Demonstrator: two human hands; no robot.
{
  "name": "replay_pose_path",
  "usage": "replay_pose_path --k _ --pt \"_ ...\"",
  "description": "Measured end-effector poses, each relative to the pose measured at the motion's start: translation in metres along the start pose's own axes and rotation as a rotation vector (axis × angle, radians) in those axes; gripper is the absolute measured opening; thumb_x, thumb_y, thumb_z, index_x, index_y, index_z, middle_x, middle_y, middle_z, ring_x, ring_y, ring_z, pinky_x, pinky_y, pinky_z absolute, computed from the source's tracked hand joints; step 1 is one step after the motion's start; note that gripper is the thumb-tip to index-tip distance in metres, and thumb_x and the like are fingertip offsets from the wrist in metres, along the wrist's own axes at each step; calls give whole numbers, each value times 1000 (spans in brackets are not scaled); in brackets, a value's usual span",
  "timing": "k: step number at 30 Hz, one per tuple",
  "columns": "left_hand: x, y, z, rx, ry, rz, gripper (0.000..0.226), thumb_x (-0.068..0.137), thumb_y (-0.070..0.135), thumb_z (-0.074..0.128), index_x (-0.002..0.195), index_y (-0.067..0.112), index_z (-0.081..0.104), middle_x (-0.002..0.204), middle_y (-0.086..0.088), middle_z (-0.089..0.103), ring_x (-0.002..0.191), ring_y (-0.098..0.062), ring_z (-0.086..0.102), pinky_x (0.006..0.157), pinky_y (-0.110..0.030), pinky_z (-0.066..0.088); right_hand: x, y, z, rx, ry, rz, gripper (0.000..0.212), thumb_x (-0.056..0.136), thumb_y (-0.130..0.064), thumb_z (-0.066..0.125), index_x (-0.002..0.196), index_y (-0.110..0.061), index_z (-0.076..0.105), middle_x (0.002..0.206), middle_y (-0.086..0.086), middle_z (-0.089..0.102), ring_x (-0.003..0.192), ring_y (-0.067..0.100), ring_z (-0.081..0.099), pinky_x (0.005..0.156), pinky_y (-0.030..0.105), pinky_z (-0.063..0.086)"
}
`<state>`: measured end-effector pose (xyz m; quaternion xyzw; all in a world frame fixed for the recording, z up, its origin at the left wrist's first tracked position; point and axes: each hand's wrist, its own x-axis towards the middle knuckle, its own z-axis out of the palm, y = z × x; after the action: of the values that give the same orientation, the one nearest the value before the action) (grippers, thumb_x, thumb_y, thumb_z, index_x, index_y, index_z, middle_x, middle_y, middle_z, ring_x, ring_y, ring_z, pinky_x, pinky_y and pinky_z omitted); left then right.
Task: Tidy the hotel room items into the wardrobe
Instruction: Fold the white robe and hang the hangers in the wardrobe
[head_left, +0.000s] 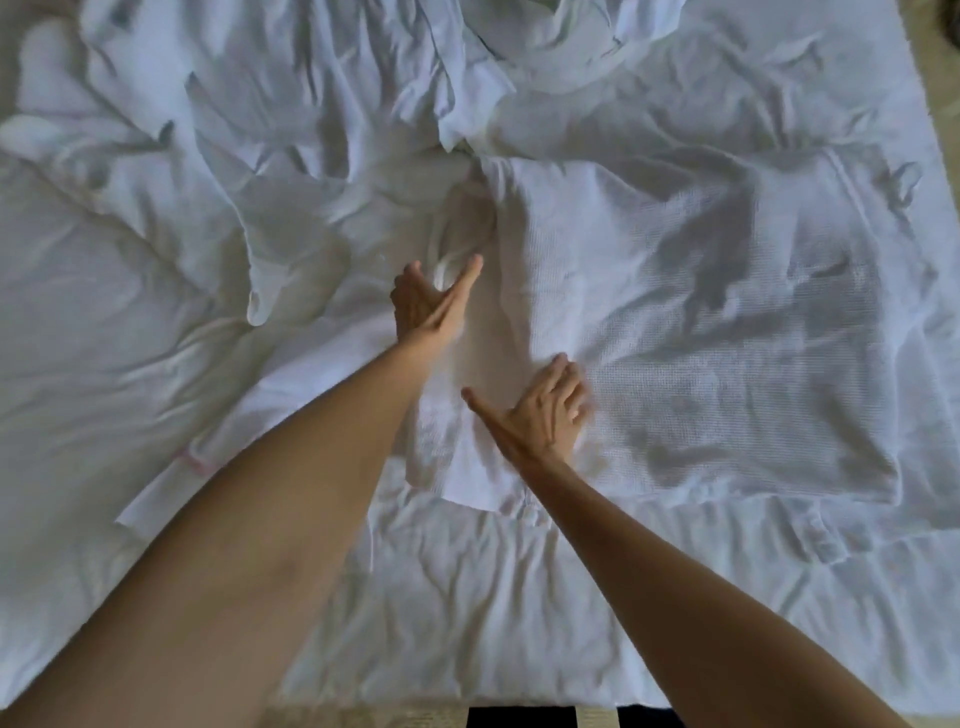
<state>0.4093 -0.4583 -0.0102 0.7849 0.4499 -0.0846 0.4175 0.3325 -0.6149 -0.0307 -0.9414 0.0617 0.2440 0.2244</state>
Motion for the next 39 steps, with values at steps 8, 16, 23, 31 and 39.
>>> replay_pose_path --k 8,16,23,31,39 --pt "60 31 15 -28 -281 -33 141 48 96 60 157 15 24 158 -7 37 144 -29 38 113 -37 32 18 -56 54 5 -9 184 164 48 -100 50 149 6 -23 159 31 -19 149 43 -19 118 64 -5" --pt "77 38 24 30 -464 137 101 66 62 84 145 10 47 143 0 55 131 -16 53 97 -20 41 31 -80 71 -28 40 268 154 56 -83 64 150 4 -20 158 31 -19 149 43 -19 118 63 -2" --pt "59 44 34 20 -401 87 83 79 52 78 139 4 47 134 -9 57 119 -25 57 90 -28 46 33 -28 52 -84 348 96 83 71 -45 66 140 -12 33 129 14 44 118 34 44 90 51 40" --pt "16 80 37 76 -289 130 36 82 43 74 87 11 57 86 5 57 86 -18 59 77 -28 50 43 -1 -9 123 204 1 56 82 -35 62 130 -11 46 123 9 57 113 31 52 92 40 43" --pt "33 56 26 173 -148 49 78 73 62 77 124 4 64 124 -7 67 109 -23 66 78 -24 48 14 -48 33 -85 -76 95 136 66 -78 62 155 -1 -6 160 28 -1 148 45 5 118 58 15"
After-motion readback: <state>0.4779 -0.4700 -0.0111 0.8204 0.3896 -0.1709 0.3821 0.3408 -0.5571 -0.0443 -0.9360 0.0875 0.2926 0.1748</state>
